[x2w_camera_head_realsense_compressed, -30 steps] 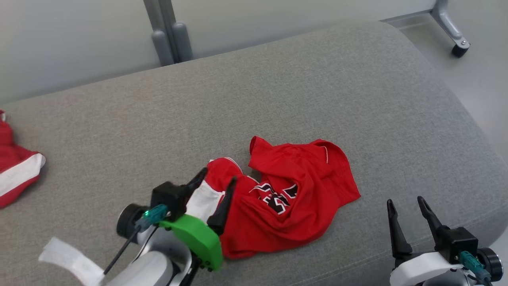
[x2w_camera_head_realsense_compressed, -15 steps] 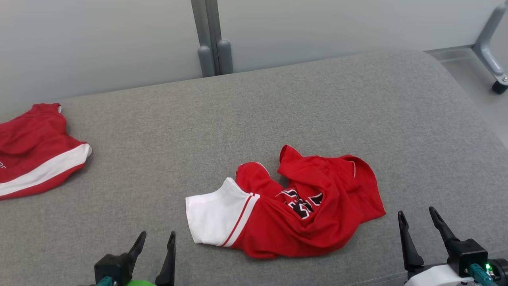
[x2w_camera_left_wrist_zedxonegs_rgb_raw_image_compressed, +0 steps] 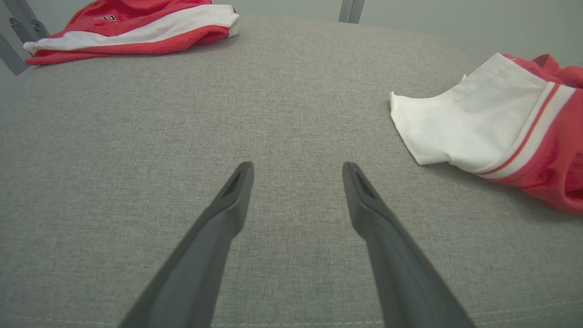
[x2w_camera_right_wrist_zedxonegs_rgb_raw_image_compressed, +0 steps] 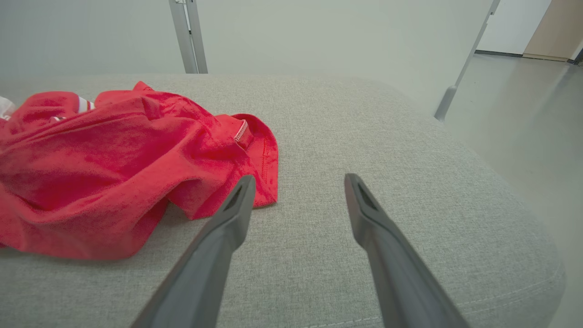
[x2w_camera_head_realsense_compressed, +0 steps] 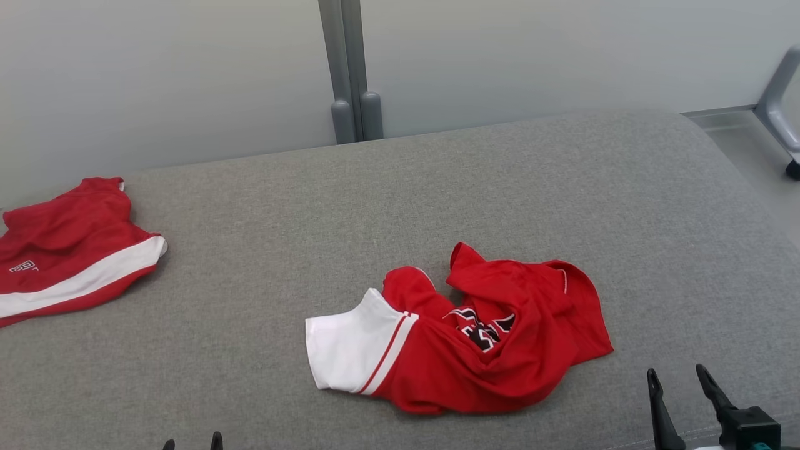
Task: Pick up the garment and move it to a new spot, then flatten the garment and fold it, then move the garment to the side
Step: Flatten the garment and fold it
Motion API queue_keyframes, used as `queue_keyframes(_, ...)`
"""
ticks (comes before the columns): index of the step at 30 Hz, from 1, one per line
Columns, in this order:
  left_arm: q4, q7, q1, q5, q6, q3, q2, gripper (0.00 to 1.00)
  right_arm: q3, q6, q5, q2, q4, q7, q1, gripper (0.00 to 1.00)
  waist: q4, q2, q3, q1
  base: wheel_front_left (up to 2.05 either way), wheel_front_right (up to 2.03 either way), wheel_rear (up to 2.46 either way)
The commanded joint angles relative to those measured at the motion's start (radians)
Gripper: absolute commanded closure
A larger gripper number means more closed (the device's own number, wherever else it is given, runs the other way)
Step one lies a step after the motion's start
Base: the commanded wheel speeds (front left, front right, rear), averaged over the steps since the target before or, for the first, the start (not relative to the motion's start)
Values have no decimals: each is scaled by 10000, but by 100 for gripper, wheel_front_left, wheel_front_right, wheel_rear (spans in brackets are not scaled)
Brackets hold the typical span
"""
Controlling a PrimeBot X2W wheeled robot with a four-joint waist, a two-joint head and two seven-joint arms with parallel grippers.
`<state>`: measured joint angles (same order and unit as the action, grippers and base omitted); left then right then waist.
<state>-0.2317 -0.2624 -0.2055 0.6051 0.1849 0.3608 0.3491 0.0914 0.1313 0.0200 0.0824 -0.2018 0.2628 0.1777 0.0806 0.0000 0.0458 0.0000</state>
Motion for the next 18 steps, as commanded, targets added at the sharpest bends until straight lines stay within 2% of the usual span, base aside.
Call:
queue_keyframes(1,-18,-31,-177,-281,-167,-270,-94,0,109,-11,-134,-9,17,31,103,0,-27,0,13,0,0,0,0)
queue_keyframes(10,87,-33,-540,-1528,-1285,-1823,-1034,0,153,-11,-334,-158,680,31,-31,0,-96,0,-10,0,0,0,0)
queue_keyframes(18,-92,-33,-679,-2265,-1957,-2689,-1631,0,-457,-11,-134,-14,942,31,-434,0,-208,0,-68,0,0,0,0)
